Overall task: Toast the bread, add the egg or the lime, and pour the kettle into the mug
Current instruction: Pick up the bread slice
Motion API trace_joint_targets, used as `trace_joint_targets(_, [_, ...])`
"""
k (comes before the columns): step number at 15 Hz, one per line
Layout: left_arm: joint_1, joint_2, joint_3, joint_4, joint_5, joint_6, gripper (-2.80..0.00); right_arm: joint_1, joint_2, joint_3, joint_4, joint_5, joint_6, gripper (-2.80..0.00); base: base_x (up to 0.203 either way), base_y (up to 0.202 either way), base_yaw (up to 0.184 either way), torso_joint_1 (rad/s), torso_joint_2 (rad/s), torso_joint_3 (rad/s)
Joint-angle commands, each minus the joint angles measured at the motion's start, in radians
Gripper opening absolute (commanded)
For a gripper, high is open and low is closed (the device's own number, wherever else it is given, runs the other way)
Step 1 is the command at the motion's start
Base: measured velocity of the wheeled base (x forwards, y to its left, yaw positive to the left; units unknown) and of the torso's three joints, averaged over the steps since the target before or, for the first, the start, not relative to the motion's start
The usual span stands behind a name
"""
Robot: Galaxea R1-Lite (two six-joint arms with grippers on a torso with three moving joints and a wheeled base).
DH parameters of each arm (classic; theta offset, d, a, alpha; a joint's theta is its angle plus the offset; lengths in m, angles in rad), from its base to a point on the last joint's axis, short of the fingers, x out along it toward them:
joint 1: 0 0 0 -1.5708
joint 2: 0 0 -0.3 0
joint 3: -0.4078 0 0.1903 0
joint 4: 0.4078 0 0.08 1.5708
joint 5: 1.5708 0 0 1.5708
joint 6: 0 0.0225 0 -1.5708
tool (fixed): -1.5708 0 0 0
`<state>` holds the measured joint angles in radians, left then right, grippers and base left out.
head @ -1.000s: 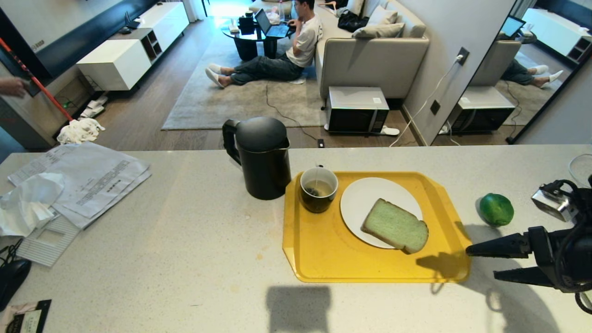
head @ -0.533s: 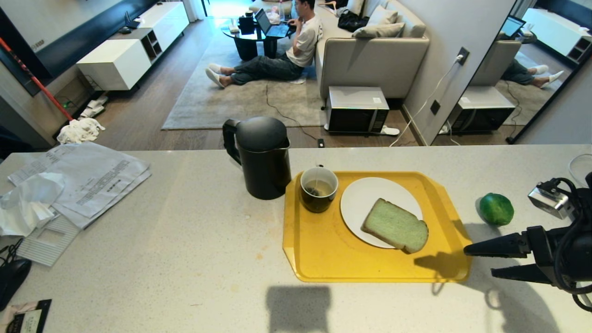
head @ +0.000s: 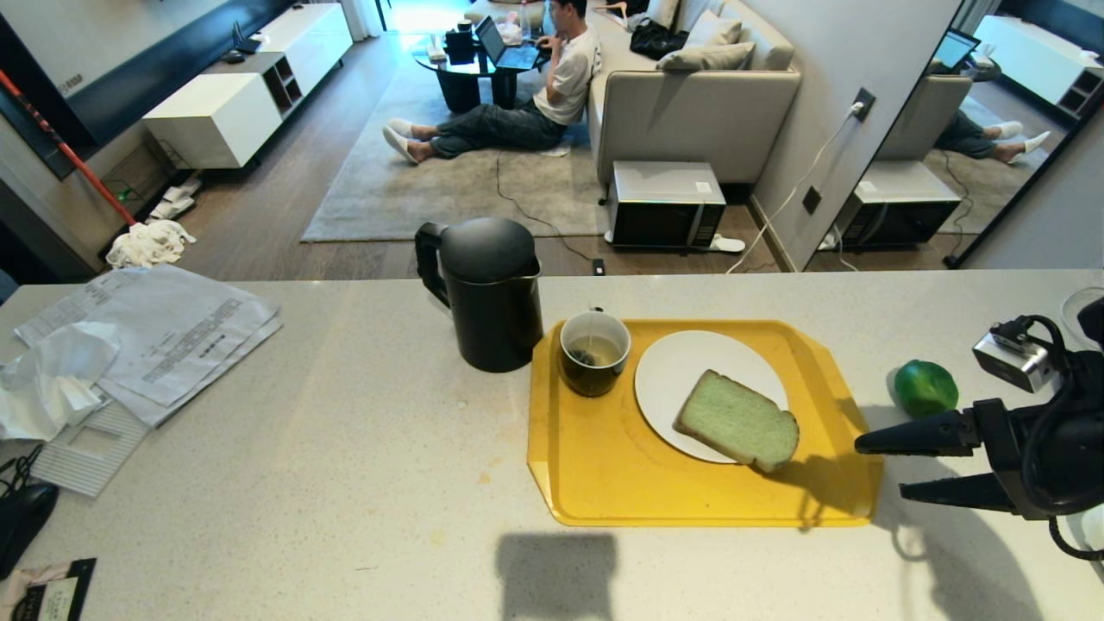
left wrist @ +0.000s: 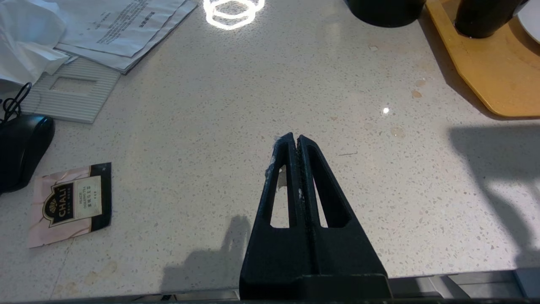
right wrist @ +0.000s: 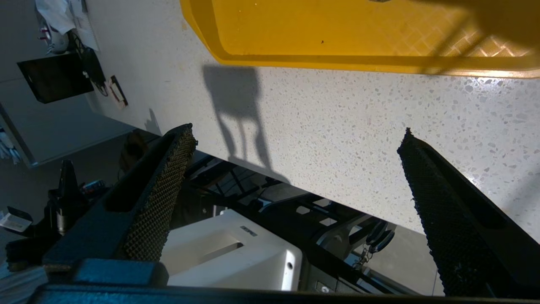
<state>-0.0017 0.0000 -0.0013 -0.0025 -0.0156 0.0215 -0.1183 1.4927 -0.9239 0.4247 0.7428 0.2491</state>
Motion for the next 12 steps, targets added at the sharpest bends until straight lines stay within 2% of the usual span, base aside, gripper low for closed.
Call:
trace_joint_targets(1, [0.0,0.002,0.0,-0.001,0.0,0.0,-2.8,0.005,0.018,-0.024,0.005,0.004,0.005,0.0,0.0,0.0,0.0,0.0,0.0,0.0])
trace_joint_targets(3, [0.0,0.002,0.0,-0.001,-0.001,0.0,-2.8,0.005,0.035,-0.047,0.004,0.007,0.044,0.0,0.0,0.0,0.0,0.0,0.0,0.0])
trace_joint_targets(6, [0.0,0.002,0.0,-0.001,0.0,0.0,-2.8,0.005,0.071,-0.078,0.003,0.091,0.135,0.0,0.0,0.0,0.0,0.0,0.0,0.0])
trace_joint_targets(12, [0.0,0.002,0.0,-0.001,-0.001,0.0,-2.8,0.005,0.073,-0.076,0.005,0.115,0.148,0.0,0.0,0.0,0.0,0.0,0.0,0.0])
